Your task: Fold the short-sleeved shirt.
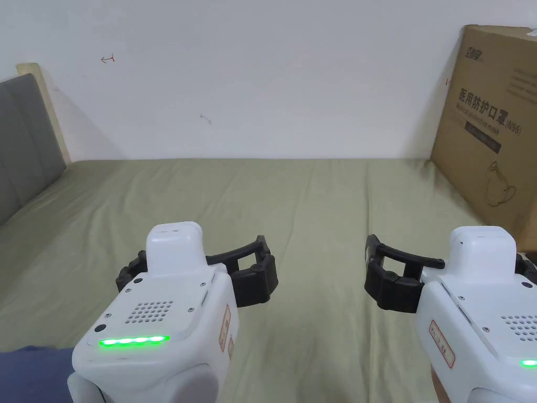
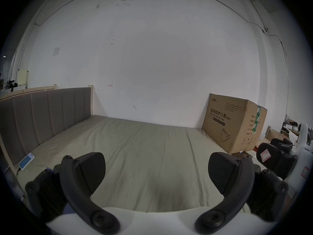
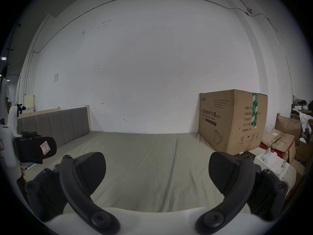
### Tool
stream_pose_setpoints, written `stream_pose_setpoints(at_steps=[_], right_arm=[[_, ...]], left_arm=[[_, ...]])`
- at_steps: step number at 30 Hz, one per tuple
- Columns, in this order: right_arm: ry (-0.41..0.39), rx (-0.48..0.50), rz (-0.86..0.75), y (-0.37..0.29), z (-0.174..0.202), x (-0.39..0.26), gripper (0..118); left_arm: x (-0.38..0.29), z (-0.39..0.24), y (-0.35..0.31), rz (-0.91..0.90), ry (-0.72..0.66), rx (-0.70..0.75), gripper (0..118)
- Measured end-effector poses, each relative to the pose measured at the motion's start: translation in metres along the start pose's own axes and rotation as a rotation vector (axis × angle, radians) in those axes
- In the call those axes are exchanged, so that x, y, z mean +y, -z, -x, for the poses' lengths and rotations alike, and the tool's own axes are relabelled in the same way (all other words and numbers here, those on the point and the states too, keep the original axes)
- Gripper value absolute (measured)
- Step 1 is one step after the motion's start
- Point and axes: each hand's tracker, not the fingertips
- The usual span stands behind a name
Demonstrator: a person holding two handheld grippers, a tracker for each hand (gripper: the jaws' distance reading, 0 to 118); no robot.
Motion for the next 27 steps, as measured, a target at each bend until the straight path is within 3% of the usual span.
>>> stream_pose_setpoints(at_steps=[21, 27], right_arm=[[-0.02, -0.005, 0.009, -0.012, 0.002, 0.002, 118], [-0.032, -0.003, 0.0, -0.019, 0.005, 0.007, 118]], left_arm=[[-0.001, -0.004, -0.008, 0.023, 0.01, 0.022, 118], [-0.002, -0.007, -0.013, 0.038, -0.019, -0.035, 118]])
